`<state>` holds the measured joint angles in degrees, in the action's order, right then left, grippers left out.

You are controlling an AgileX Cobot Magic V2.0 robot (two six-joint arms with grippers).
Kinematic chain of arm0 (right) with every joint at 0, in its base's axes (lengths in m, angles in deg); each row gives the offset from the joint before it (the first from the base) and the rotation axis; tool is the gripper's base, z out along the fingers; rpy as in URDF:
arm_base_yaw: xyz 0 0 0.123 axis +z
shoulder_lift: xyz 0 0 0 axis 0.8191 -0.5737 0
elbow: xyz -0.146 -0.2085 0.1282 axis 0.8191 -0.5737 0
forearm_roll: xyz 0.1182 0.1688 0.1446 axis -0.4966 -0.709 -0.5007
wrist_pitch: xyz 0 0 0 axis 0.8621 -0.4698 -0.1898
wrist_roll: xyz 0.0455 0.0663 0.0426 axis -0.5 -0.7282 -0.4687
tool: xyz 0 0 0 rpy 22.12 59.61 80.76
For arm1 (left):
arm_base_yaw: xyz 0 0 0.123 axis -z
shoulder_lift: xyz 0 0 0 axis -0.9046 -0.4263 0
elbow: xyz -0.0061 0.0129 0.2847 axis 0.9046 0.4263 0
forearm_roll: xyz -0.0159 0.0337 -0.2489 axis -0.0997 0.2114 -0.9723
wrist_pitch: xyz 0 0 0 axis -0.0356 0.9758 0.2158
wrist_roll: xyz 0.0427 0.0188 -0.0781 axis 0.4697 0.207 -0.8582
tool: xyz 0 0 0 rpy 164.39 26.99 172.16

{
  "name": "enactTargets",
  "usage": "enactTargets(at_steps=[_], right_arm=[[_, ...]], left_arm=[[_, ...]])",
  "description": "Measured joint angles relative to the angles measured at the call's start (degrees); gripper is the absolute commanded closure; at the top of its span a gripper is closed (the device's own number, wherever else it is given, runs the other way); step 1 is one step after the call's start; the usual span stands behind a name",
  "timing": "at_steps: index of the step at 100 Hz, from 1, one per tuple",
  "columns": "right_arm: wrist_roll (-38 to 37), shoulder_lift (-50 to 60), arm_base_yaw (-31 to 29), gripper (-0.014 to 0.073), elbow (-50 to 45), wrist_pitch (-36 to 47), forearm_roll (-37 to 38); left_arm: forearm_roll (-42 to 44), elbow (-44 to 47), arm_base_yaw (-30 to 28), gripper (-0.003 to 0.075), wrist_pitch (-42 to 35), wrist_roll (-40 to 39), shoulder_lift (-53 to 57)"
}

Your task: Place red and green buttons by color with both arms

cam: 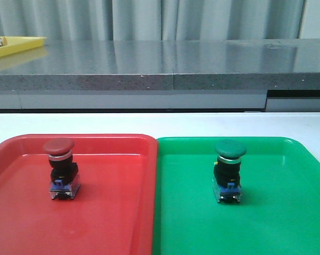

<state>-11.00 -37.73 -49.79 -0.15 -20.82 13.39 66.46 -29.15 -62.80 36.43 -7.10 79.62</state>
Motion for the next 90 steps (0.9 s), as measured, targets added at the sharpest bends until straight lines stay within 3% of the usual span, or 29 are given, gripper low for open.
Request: enactTargets(at_steps=[21,42,90], right_arm=[[3.49,8.95,-4.25,0.0657,-7.51,8.28,-0.13],[4.63,18.45,-4.41,0.0657,-15.34,15.22,-0.72],[4.77,39.92,-4.41,0.0657,-32.25,16.37,-1.03]], left_arm=[[0.00,0.00,0.00,0.0741,0.00,0.00,0.00],[0.00,0.00,0.00,0.0741,0.00,0.00,0.00],[0.00,0.00,0.00,0.0741,0.00,0.00,0.00]])
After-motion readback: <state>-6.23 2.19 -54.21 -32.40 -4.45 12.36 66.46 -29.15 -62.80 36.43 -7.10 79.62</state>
